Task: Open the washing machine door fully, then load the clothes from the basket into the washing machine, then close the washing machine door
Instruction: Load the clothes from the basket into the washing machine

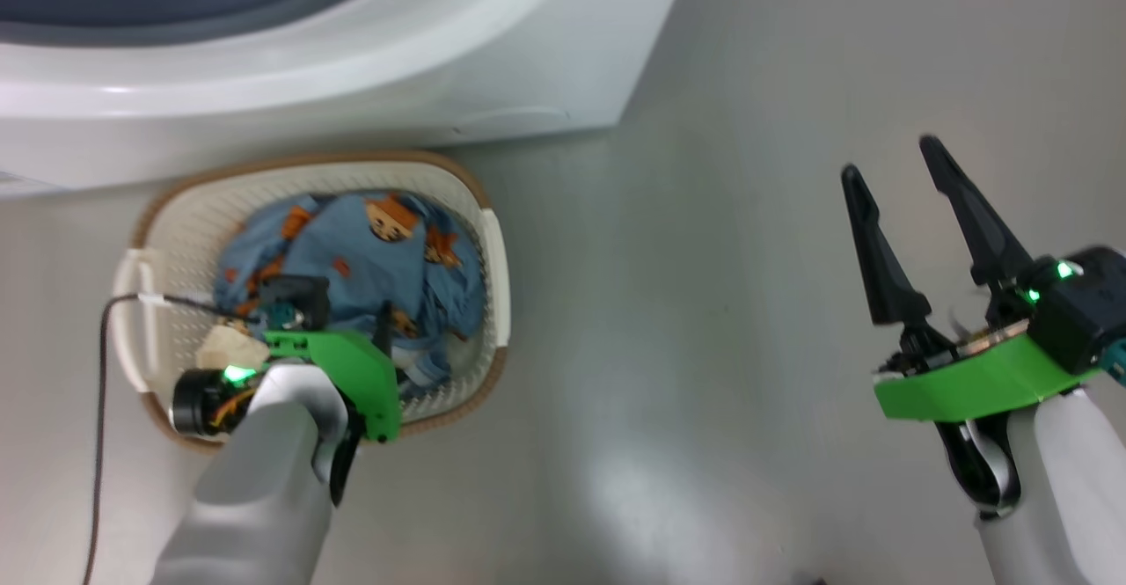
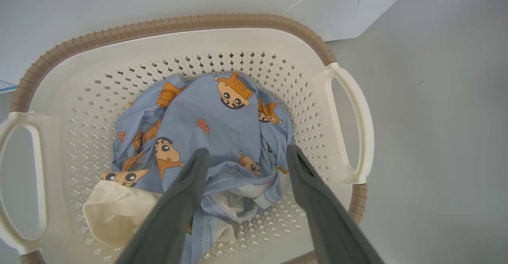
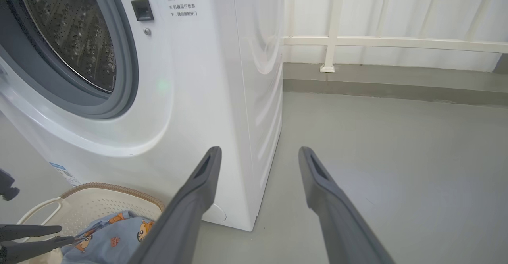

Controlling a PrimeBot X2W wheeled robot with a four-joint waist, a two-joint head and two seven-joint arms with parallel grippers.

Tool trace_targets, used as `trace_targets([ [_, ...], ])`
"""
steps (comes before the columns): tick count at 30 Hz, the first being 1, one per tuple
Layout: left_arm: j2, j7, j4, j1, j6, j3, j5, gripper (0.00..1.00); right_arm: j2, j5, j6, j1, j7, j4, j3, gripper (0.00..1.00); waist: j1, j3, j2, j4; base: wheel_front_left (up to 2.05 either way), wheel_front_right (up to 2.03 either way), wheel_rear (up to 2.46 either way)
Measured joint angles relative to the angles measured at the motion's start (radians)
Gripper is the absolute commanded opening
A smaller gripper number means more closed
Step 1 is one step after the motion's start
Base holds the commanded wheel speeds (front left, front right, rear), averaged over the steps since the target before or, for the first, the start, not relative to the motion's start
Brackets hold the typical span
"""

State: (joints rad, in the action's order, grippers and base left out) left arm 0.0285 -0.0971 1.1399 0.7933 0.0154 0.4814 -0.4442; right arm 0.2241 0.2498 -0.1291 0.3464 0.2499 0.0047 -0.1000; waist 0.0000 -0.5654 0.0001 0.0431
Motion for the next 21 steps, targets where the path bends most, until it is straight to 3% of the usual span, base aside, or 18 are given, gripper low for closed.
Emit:
trace_targets([
  [8,0.008,0.018,0.105,0.138,-0.044,-0.015,-0.026,1.00,-0.002,0.017,0.000,0.106,0.006,-0.017,-0.053,1.00,0.0000,-0.138,0.0000,0.057,0.00,0.00,0.00],
  [21,0.095,0.040,0.141,0.264,-0.096,-0.044,-0.049,1.00,-0.020,0.060,0.000,0.192,0.007,-0.027,-0.077,1.00,0.0000,-0.344,0.0000,0.146,0.00,0.00,0.00],
])
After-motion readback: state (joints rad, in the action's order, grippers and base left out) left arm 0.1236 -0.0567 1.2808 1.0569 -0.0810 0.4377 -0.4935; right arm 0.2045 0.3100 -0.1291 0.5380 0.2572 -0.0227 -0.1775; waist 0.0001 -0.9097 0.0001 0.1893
